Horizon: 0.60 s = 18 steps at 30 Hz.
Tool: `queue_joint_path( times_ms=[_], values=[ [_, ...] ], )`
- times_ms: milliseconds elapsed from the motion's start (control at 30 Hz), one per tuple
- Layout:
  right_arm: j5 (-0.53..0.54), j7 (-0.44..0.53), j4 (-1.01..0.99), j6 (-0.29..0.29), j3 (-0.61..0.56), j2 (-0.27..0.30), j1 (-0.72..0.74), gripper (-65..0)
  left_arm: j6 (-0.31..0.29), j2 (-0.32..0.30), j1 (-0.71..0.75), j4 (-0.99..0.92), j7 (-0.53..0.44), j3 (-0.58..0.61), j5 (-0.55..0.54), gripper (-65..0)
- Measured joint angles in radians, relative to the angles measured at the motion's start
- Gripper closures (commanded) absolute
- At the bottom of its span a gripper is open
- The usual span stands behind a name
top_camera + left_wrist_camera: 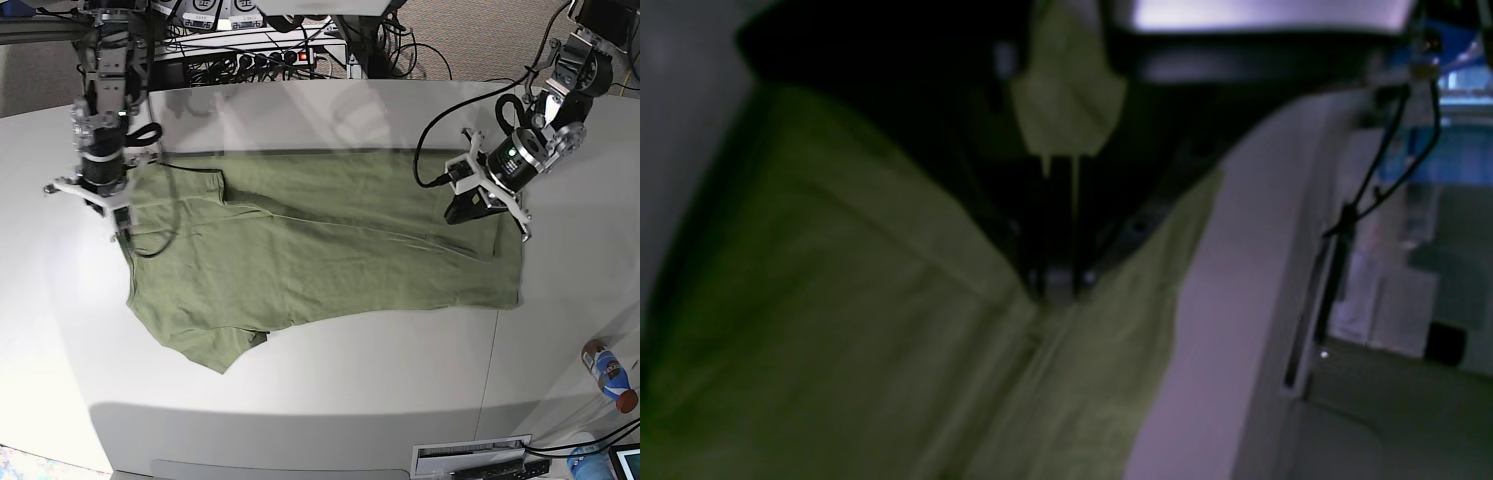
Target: Fold the T-shirt properly
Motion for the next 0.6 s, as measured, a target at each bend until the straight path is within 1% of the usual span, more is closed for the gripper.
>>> queue_joint_path(
  times_ms=[100, 133, 233, 300, 367, 467, 500, 567, 600],
  values=[
    [-0.045, 0.000, -0.001, 0.009, -0.098, -0.001, 0.003, 0.0, -0.089, 0.000, -0.034, 0.000, 0.138, 0.000, 0.004, 0.0],
    [-0.048, -0.001, -0.003, 0.010, -0.122, -0.002, 0.012, 0.0, -0.110, 0.000, -0.047, 0.000, 0.174, 0.000, 0.005, 0.0],
    [-0.106, -0.019, -0.007, 0.009, -0.167, -0.003, 0.051, 0.0, -0.147, -0.003, -0.075, 0.000, 0.185, 0.000, 0.018, 0.0],
    [-0.140, -0.038, -0.007, 0.005, -0.171, -0.002, 0.072, 0.0, -0.153, -0.003, -0.074, 0.000, 0.187, 0.000, 0.064, 0.0],
    [-0.177, -0.037, -0.019, 0.003, -0.171, 0.003, 0.078, 0.0, -0.185, -0.009, -0.072, 0.000, 0.188, 0.000, 0.076, 0.0],
    [-0.222, -0.020, -0.071, 0.009, -0.171, 0.003, 0.078, 0.0, -0.185, -0.025, -0.072, 0.000, 0.185, 0.018, 0.087, 0.0],
    [-0.231, -0.013, -0.092, 0.018, -0.171, 0.003, 0.080, 0.0, -0.185, -0.027, -0.074, 0.000, 0.187, 0.028, 0.106, 0.0],
    [-0.245, 0.006, -0.134, 0.053, -0.171, 0.003, 0.088, 0.0, -0.184, -0.031, -0.073, 0.000, 0.191, 0.062, 0.110, 0.0],
    [-0.250, 0.014, -0.150, 0.055, -0.172, 0.003, 0.091, 0.0, -0.184, -0.032, -0.073, 0.000, 0.192, 0.082, 0.140, 0.0]
  ],
)
